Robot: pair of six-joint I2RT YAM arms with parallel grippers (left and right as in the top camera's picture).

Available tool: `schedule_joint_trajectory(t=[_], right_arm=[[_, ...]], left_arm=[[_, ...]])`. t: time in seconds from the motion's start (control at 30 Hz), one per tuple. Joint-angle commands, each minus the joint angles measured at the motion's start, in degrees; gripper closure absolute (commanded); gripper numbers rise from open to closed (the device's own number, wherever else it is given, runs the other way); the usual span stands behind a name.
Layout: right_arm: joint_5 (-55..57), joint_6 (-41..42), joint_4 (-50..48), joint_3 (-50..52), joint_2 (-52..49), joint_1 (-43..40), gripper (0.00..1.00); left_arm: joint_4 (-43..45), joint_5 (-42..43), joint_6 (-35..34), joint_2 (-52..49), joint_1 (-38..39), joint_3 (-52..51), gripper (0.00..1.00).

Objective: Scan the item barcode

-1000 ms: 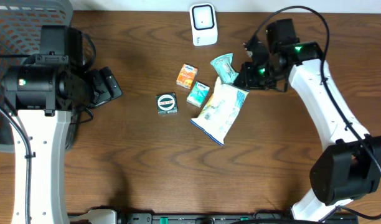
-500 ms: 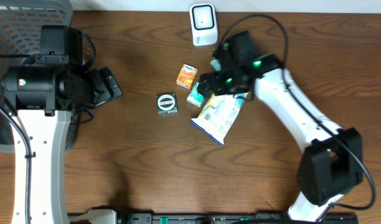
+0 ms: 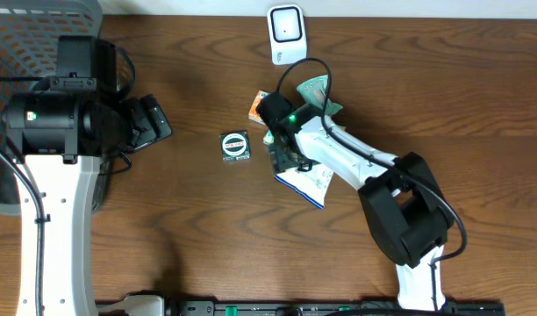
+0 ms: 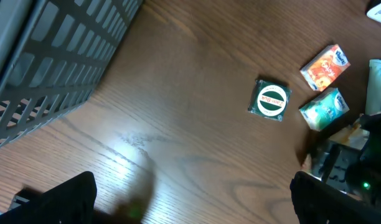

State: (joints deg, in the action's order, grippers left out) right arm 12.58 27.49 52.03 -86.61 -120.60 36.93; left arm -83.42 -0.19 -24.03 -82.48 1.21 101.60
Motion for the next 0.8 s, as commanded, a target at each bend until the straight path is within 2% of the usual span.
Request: schedule_joint_trajectory(t=[0.0,0.1,0.33,0.43,0.67,0.77], right_arm=[[0.74,1.79,0.87,0.15,-2.1,0.2,0.67],[-0.81,1.53,1.81,-0.85,-1.51,0.13,0.99],[-8.76,-4.13,8.11,-8.15,2.89,-1.97,0.99],[-16.7,-9.09,8.61,-9.92,6.69,-4.28,0.99],[-48.22,-25.22,9.57,-9.29,10.6,-12.59,0.99],[-61.64,-30.03,7.67,-4.35,10.54,-16.17,0.99]], left_arm=[[-0.11,-0.48,-0.24,-0.2,-0.28,-0.11,0.02],[-0.11,-0.48,-0.24,-0.22,-0.28,-0.11,0.03],[-0.11,-0.48,-0.24,-0.22,-0.28,-0.11,0.02],[-0.11,-0.48,-0.24,-0.24,-0.28,-0.11,0.03],[-0.11,-0.48,-0.24,-0.24,-0.28,-0.11,0.03],[-0.11,-0.48,-0.24,-0.24,-0.28,-0.11,0.02]])
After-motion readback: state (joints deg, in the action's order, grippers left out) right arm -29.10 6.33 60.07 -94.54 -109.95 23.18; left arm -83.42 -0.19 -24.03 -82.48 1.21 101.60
